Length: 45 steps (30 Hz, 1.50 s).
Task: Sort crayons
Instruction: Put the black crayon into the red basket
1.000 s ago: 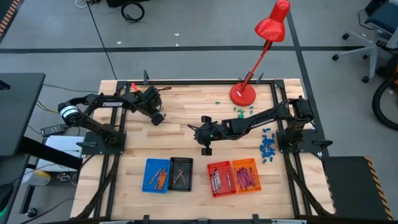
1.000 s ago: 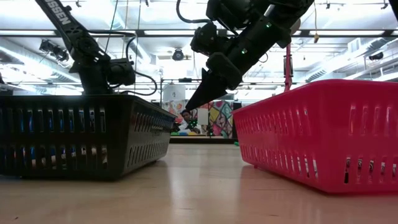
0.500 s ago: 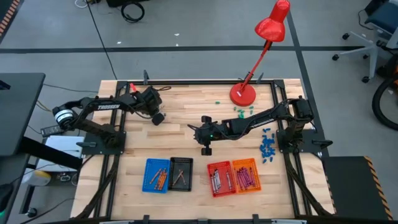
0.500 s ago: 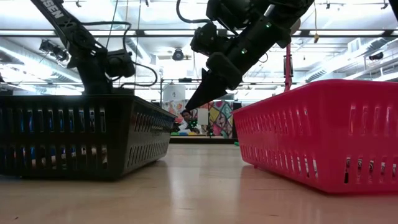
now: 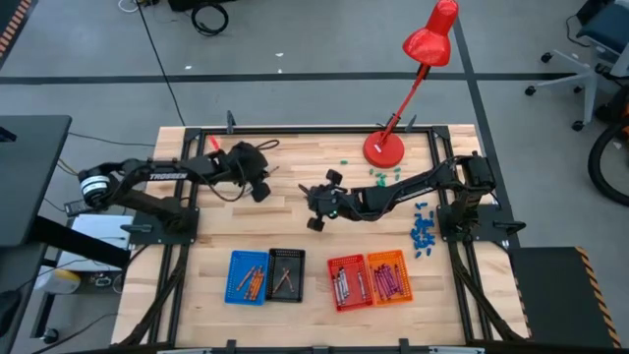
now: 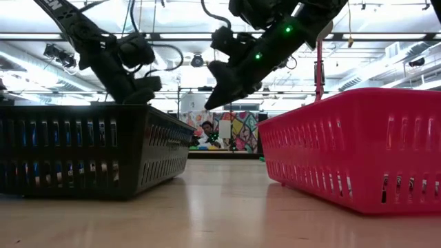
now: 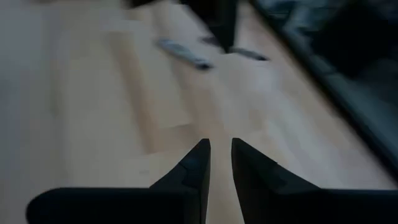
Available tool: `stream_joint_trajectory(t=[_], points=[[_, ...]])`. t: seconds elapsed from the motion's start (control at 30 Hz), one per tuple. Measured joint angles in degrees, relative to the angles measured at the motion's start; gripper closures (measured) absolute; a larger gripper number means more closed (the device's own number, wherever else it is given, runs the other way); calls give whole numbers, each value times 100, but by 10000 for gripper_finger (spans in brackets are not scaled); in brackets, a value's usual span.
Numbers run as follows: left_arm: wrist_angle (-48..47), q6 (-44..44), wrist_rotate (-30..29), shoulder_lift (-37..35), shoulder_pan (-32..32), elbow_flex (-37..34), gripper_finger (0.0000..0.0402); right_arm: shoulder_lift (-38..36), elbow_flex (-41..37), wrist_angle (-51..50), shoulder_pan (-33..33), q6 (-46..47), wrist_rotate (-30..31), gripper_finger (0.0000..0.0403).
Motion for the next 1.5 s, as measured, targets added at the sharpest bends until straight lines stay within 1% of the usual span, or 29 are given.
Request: stream_joint_trajectory(t=[0.07,0.1,0.3,0.47,0.67,0.77,0.9,1.07,1.23,1.4,1.5], points=[[289,25,2,0,-183,2,364,-1,0,-3,-9,44,302,332],[437,46,2,0,-271,4,364,-1,0,-1,-9,40,327,332],[1171,186,13,27,-780,11,363,2,0,-33,-110,123,99,327],[1549,234,13,50,-1154,11,363,2,0,-15,-194,220,-89,310],[1992,384,15,50,-1580,11,363,2,0,332,-208,204,-89,280],[2102,489,15,50,-1750,11,363,-50,-2,435,-173,113,59,268],[2153,639,5,17,-1929,11,363,-276,-4,477,-129,-2,97,258],[2451,847,13,17,-2112,11,363,-407,-4,617,-129,-88,-359,256],[2693,1064,2,-2,-2265,7,363,-442,-4,663,-53,-143,-389,256],[2920,1181,22,-15,-2345,9,363,-533,-2,979,102,-346,-376,257],[2935,1201,21,-15,-2371,9,363,-689,-4,735,198,-444,-350,257]])
